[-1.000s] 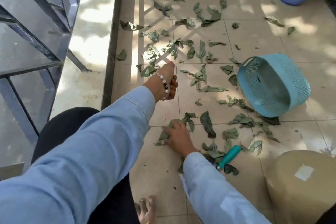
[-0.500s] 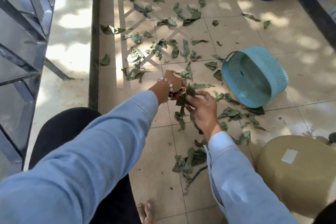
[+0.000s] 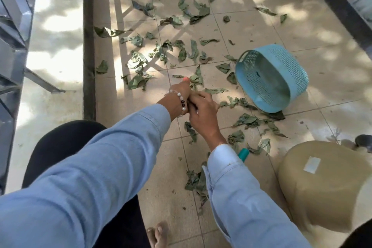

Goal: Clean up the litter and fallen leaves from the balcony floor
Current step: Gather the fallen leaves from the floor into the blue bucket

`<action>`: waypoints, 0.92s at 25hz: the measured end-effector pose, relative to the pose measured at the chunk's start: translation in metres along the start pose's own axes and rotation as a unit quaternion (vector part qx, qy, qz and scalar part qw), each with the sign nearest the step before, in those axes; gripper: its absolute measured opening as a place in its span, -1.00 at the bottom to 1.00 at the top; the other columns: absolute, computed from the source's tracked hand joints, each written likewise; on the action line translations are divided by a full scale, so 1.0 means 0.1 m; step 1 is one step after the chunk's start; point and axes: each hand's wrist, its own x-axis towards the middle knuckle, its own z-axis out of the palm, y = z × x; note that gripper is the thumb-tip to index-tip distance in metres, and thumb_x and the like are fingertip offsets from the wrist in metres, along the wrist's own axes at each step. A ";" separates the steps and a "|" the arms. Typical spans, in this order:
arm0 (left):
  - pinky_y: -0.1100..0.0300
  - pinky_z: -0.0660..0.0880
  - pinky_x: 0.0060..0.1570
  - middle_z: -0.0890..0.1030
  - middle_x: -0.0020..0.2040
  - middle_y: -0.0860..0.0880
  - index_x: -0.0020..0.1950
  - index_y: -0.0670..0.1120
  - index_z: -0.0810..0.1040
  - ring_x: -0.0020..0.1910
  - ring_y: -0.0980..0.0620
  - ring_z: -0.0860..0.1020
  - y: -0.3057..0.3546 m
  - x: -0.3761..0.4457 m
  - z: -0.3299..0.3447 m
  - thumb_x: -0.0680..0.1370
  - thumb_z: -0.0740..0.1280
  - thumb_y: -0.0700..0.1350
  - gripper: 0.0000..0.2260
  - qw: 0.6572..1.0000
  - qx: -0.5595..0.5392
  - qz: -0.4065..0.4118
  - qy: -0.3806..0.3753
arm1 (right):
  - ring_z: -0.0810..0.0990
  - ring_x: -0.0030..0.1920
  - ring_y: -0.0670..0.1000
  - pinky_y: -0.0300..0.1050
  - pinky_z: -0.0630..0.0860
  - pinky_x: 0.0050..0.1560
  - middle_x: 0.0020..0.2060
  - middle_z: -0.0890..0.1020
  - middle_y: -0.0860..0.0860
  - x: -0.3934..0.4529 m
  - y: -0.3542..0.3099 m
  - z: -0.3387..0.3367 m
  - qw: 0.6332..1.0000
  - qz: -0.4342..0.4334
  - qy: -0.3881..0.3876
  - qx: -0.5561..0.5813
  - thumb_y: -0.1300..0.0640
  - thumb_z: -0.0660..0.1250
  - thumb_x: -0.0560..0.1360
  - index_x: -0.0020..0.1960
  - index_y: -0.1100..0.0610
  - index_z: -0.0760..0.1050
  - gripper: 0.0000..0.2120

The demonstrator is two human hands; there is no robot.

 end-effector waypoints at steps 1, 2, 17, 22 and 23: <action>-0.03 0.54 0.15 0.62 -0.10 -0.12 0.08 -0.22 0.50 -0.04 -0.10 0.60 0.00 0.07 -0.01 0.57 0.22 0.17 -0.56 0.999 0.024 0.029 0.034 | 0.37 0.28 0.02 0.02 0.27 0.23 0.17 0.60 -0.03 0.00 0.06 -0.01 0.998 0.010 -0.057 0.018 0.20 0.23 0.54 0.17 0.07 0.59 -0.74; -0.06 0.56 0.09 0.60 -0.14 -0.13 0.12 -0.24 0.49 -0.07 -0.13 0.59 0.01 0.08 0.00 0.57 0.23 0.16 -0.55 0.995 0.056 0.053 0.062 | 0.33 0.33 0.01 -0.02 0.24 0.28 0.25 0.56 -0.01 0.01 0.09 -0.03 0.990 0.046 -0.083 0.100 0.20 0.26 0.55 0.20 0.08 0.58 -0.74; 0.25 0.43 -0.70 0.56 -0.27 -0.19 0.03 -0.31 0.49 -0.61 -0.07 0.57 -0.03 -0.15 -0.10 0.66 0.14 -0.26 -0.83 0.978 0.198 -0.033 -0.053 | 0.46 0.22 0.11 -0.12 0.44 0.13 0.20 0.56 0.16 -0.61 0.93 0.52 0.925 0.028 -0.254 -0.282 0.37 0.16 0.52 0.26 0.21 0.52 -0.64; 0.13 0.57 -0.43 0.62 -0.33 -0.13 0.09 -0.20 0.52 -0.40 0.05 0.56 -0.12 -0.12 0.01 0.65 0.15 -0.23 -0.83 0.976 0.210 -0.017 -0.059 | 0.65 -0.13 0.03 -0.19 0.59 -0.12 -0.11 0.69 0.09 -0.23 0.55 -0.16 0.838 0.389 0.116 0.364 0.44 0.35 0.44 0.00 0.17 0.64 -0.75; 0.15 0.55 -0.42 0.63 -0.21 -0.13 0.15 -0.18 0.52 -0.36 0.07 0.56 -0.15 -0.10 0.03 0.65 0.14 -0.23 -0.81 0.980 0.187 -0.009 -0.069 | 0.66 -0.13 0.04 -0.16 0.58 -0.13 -0.11 0.69 0.10 -0.13 0.45 -0.24 0.809 0.394 0.149 0.411 0.43 0.35 0.45 0.00 0.16 0.63 -0.76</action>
